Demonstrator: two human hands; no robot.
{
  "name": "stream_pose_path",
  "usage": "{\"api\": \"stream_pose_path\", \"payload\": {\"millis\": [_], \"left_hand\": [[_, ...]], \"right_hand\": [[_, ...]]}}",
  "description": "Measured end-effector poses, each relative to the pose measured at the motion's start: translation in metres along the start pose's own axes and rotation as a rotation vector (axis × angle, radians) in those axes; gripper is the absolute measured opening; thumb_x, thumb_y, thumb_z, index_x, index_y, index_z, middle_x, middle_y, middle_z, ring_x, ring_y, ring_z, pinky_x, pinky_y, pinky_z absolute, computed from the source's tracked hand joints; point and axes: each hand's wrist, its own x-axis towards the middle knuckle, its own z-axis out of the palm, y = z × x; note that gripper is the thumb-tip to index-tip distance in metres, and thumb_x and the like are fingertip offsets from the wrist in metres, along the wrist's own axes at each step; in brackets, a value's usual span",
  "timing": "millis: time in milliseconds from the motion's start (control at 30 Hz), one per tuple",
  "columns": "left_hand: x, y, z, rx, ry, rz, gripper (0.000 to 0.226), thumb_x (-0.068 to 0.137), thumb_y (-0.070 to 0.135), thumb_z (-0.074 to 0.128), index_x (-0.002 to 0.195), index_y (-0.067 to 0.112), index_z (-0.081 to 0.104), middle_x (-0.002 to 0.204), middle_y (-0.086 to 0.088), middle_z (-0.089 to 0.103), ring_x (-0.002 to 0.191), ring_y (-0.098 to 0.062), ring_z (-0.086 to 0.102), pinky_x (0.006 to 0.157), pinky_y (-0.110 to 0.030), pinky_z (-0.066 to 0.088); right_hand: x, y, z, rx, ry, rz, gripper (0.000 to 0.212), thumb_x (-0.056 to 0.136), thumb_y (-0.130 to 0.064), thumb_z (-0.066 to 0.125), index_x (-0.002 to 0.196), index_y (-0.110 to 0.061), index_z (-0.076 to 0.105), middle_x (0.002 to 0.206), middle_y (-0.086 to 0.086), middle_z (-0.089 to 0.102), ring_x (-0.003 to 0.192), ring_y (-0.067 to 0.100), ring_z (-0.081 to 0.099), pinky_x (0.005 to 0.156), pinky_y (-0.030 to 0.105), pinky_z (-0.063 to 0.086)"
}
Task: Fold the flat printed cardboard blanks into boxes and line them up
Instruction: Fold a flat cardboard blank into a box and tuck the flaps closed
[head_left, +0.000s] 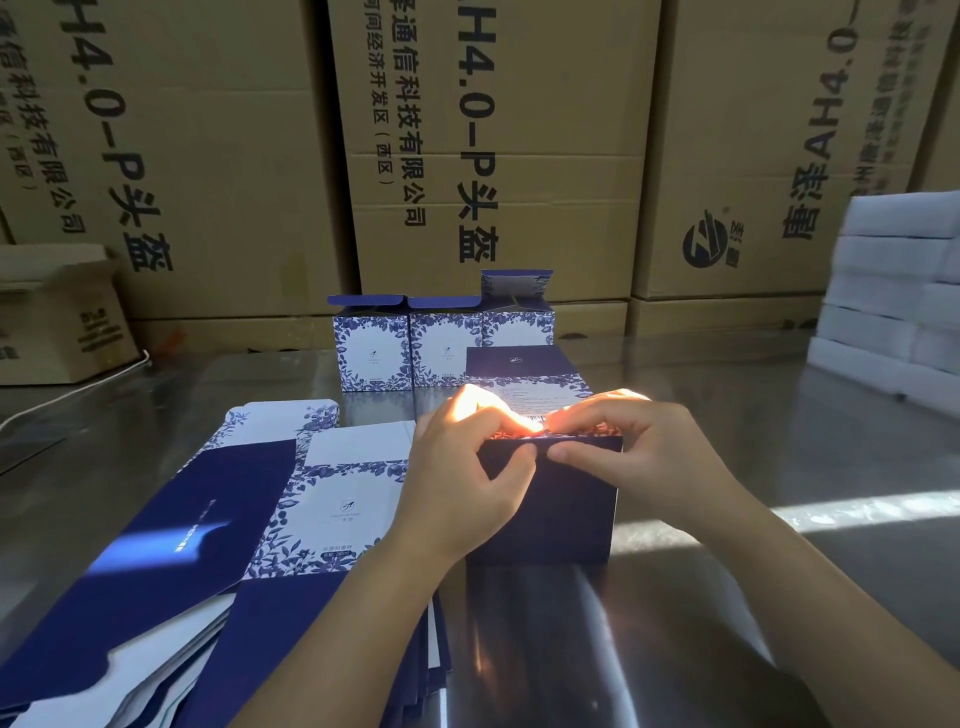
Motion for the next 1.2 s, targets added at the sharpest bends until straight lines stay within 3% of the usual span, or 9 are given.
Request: {"api": "stream_pose_path", "payload": {"millis": [233,400,600,900,1200], "left_hand": [[0.000,0.000,0.000,0.018,-0.001,-0.007,0.014,0.078,0.029,0.057,0.081,0.022,0.068,0.085,0.016,0.056,0.090,-0.008,0.053,0.087,-0.043,0.043],[-0.002,-0.001,0.000,0.035,-0.002,-0.016,0.017,0.078,0.030,0.056,0.082,0.021,0.069,0.086,0.017,0.056,0.089,-0.004,0.050,0.090,-0.041,0.041],[-0.001,0.001,-0.001,0.039,-0.007,-0.013,0.013,0.078,0.029,0.056,0.080,0.023,0.067,0.085,0.017,0.055,0.089,-0.010,0.052,0.088,-0.043,0.042],[0.000,0.001,-0.001,0.029,-0.006,0.000,0.006,0.078,0.028,0.056,0.078,0.029,0.063,0.085,0.017,0.055,0.089,-0.005,0.051,0.088,-0.041,0.043],[0.000,0.000,0.000,0.050,0.004,-0.010,0.014,0.078,0.029,0.056,0.080,0.022,0.067,0.088,0.015,0.056,0.090,-0.005,0.050,0.089,-0.041,0.042]], "right_hand": [[0.000,0.002,-0.001,0.092,0.011,0.040,0.012,0.070,-0.024,0.081,0.080,-0.030,0.078,0.084,-0.018,0.073,0.090,-0.002,0.065,0.076,0.007,0.044],[0.000,0.002,-0.001,0.104,0.007,0.025,0.014,0.072,-0.021,0.080,0.078,-0.033,0.077,0.083,-0.018,0.073,0.089,-0.002,0.065,0.076,0.008,0.045],[0.001,0.002,-0.005,0.130,-0.055,0.050,0.015,0.065,-0.044,0.075,0.080,-0.041,0.076,0.087,-0.019,0.073,0.091,-0.001,0.066,0.078,0.009,0.046],[0.004,0.011,-0.017,0.087,-0.123,0.067,0.025,0.072,-0.023,0.081,0.081,-0.045,0.074,0.093,-0.023,0.072,0.097,-0.004,0.063,0.082,0.005,0.043],[0.002,0.009,-0.012,0.120,-0.062,0.090,0.018,0.073,-0.018,0.080,0.078,-0.036,0.076,0.089,-0.018,0.073,0.095,-0.002,0.065,0.081,0.008,0.044]]}}
